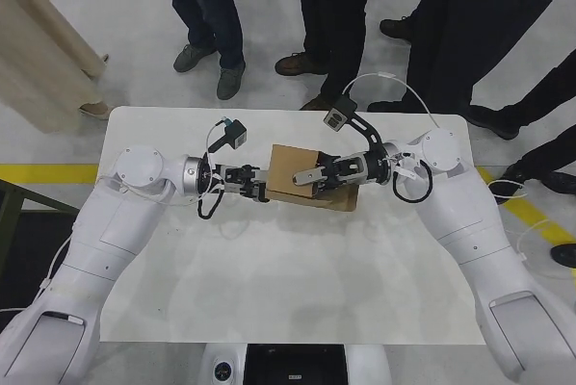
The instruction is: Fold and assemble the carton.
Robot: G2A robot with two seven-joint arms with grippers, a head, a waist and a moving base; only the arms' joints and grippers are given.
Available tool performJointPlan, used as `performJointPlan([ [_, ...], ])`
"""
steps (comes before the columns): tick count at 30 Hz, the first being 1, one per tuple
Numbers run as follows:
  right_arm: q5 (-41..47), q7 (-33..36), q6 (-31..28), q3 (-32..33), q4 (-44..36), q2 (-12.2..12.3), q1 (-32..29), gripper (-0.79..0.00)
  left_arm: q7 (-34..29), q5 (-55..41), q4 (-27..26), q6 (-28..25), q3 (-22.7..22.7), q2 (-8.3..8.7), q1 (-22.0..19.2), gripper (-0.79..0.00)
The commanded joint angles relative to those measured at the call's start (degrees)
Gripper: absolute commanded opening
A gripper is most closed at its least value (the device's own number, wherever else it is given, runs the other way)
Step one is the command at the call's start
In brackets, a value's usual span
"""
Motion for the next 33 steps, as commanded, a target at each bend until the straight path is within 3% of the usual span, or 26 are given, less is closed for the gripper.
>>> performJointPlan([
  [1, -0.2, 0.0, 0.2, 0.2, 0.2, 0.1, -0.2, -0.785, 0.5, 0.5, 0.5, -0.2, -0.4, 0.07, -0.1, 0.000],
  [12, -2.3, 0.2, 1.7, 0.2, 2.1, 0.4, -0.9, -0.785, 5.4, 7.8, 0.0, -3.3, -6.2, 1.95, 1.2, 0.000],
  [24, -4.8, -0.3, -0.2, -5.1, 11.1, -1.7, 1.1, -0.785, 15.6, 21.5, -7.3, -21.4, -10.8, 3.35, 5.0, 0.000],
  [33, -4.4, 1.1, -2.7, -9.8, 20.1, -4.7, 4.3, -0.785, 22.4, 38.9, -8.1, -34.4, -11.6, 4.13, 7.5, 0.000],
])
